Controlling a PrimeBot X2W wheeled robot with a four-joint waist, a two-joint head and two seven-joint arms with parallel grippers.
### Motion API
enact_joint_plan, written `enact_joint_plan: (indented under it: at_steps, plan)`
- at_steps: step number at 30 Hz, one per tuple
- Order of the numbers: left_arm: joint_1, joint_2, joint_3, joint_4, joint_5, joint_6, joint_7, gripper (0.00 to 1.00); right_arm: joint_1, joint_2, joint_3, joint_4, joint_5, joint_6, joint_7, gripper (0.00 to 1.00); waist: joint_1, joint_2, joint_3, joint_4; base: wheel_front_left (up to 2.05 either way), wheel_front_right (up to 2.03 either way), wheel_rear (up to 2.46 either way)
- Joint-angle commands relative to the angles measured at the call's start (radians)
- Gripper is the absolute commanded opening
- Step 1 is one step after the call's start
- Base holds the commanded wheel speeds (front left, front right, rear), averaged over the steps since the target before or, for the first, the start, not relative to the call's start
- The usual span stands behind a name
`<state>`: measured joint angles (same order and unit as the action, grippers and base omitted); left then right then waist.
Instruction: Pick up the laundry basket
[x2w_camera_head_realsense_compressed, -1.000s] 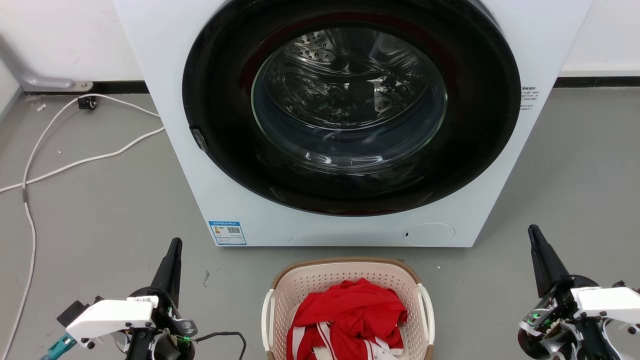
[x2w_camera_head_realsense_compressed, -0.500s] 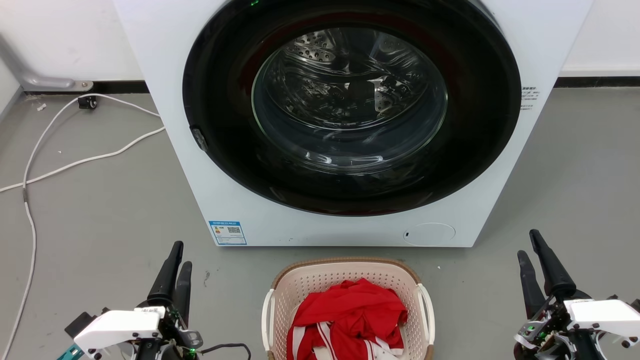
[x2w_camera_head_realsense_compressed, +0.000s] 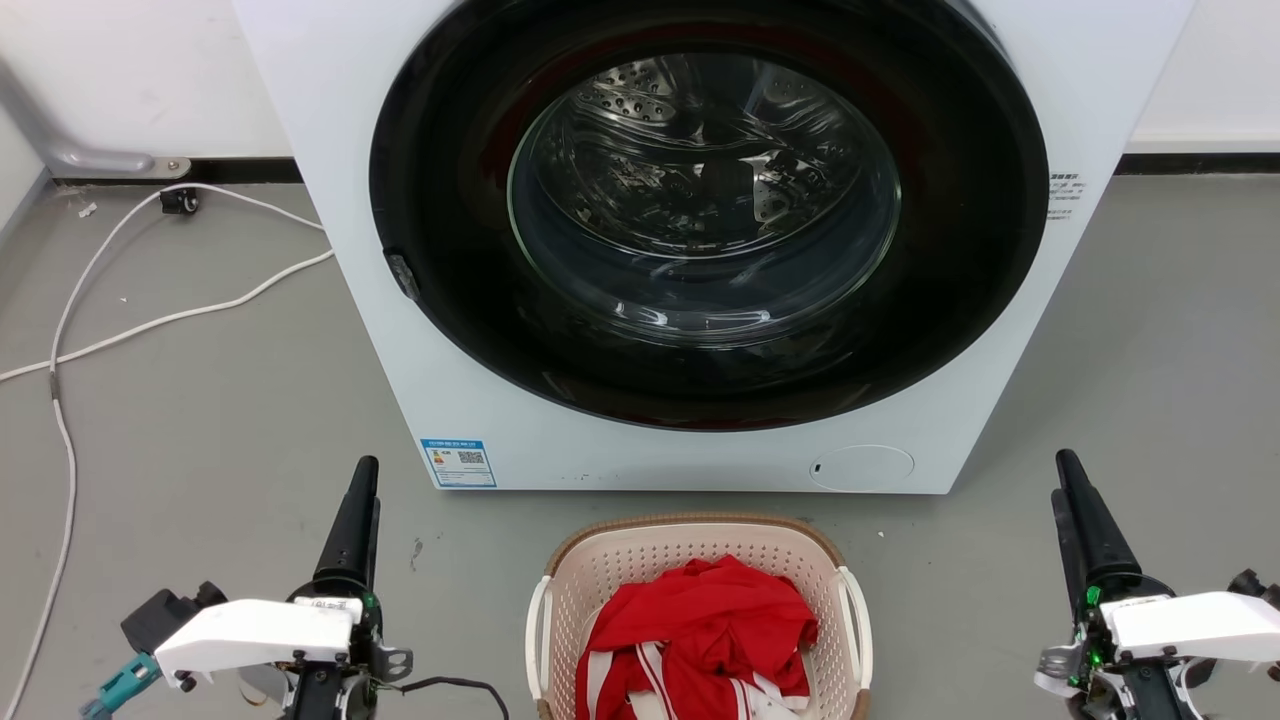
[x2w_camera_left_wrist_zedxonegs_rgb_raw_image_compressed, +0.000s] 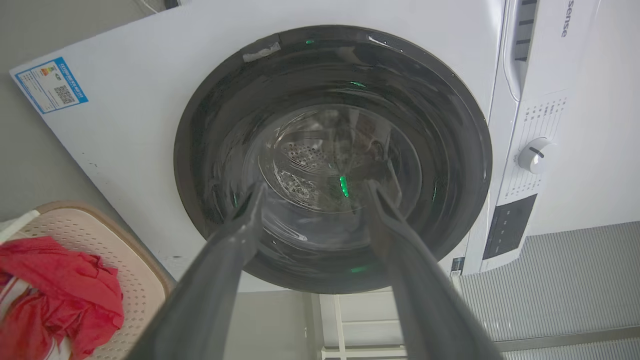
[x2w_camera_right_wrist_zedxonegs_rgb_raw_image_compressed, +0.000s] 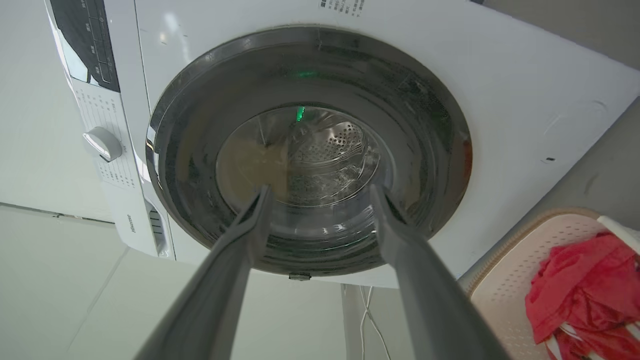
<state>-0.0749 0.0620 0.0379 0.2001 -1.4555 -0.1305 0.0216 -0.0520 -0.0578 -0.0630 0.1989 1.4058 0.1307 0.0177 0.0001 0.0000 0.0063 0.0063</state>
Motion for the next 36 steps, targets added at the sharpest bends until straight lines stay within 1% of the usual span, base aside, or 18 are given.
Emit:
enact_joint_plan:
  at_steps: [1, 9, 21, 22, 36]
  plan:
    - [-0.026, 0.007, -0.002, -0.030, 0.051, 0.000, -0.011, 1.00, -0.006, -0.001, 0.000, -0.031, -0.064, 0.000, -0.010, 1.00, 0.0000, 0.0000, 0.001, 0.000, 0.00, 0.00, 0.00]
    - [-0.037, 0.006, -0.017, -0.058, 0.261, 0.000, -0.043, 1.00, 0.001, 0.000, -0.002, -0.069, -0.312, 0.000, -0.042, 1.00, 0.0000, 0.0000, 0.006, 0.003, 0.00, 0.00, 0.00]
    - [-0.054, 0.023, -0.046, -0.062, 0.528, 0.004, -0.086, 1.00, 0.013, 0.001, 0.011, -0.121, -0.597, 0.000, -0.045, 1.00, -0.0001, 0.0000, 0.010, 0.006, 0.00, 0.00, 0.00]
    - [-0.055, 0.024, -0.049, -0.060, 0.562, 0.006, -0.093, 1.00, 0.015, 0.001, 0.012, -0.130, -0.633, 0.000, -0.045, 1.00, -0.0001, 0.0000, 0.010, 0.007, 0.00, 0.00, 0.00]
    - [-0.072, 0.038, -0.079, -0.036, 0.775, 0.015, -0.137, 1.00, 0.035, 0.003, 0.005, -0.178, -0.861, 0.000, -0.039, 1.00, -0.0001, 0.0000, 0.014, 0.012, 0.00, 0.00, 0.00]
